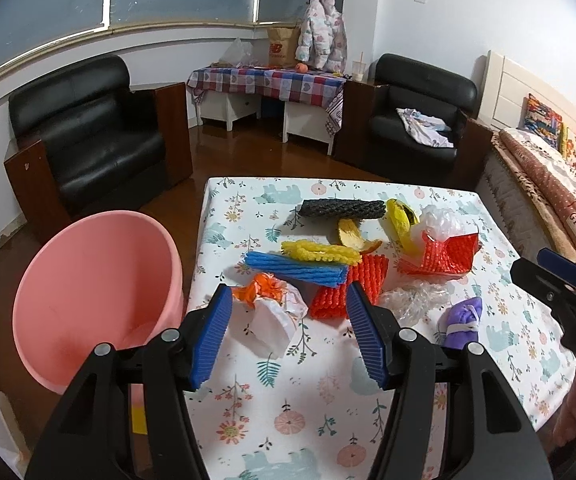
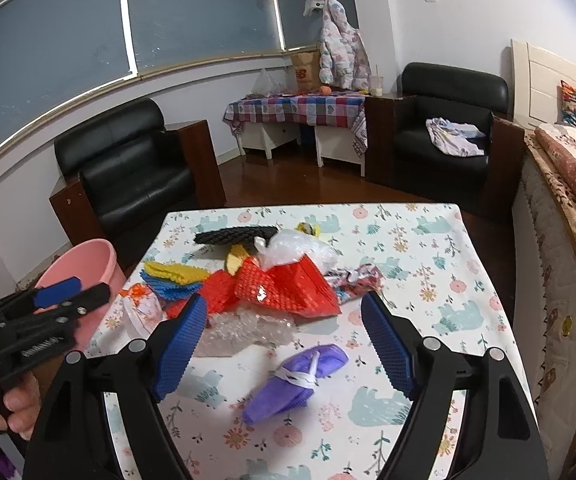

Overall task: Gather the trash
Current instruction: 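Move left tool to orange-white plastic bag while right tool approaches purple bag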

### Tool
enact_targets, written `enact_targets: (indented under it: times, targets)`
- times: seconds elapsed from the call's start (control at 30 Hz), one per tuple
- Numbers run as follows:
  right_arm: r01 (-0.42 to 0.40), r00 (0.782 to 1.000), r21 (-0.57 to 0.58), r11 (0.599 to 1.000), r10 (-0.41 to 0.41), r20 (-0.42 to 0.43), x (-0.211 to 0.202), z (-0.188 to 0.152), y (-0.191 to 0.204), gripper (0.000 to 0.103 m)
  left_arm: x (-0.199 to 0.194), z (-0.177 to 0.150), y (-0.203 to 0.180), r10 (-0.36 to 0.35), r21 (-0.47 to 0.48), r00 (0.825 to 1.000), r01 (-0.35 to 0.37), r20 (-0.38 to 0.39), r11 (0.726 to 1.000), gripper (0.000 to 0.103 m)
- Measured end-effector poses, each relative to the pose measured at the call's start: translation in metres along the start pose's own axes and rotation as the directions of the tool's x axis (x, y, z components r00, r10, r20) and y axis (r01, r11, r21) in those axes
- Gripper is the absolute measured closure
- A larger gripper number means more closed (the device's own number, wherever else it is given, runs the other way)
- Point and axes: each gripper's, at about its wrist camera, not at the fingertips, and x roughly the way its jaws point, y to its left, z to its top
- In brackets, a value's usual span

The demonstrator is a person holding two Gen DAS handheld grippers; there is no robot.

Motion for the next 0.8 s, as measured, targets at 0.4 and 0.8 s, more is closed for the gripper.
enact_targets:
  times: [0.4, 0.8]
  targets:
    - [0.040, 0.995, 0.053, 0.998, -0.035, -0.089, 0.010, -0.018, -0.027, 0.027, 0.003, -0.023, 0.021, -0.047, -0.042, 0.998, 0.045, -0.052, 0.998, 0.043]
    - [0.014, 0.988, 0.090, 0.996, 0.000, -0.157, 0.021, -0.028, -0.034, 0.031, 0.039, -0.013, 0.017, -0.046, -0.100, 0.994, 0.036, -0.096, 0.994, 0.043]
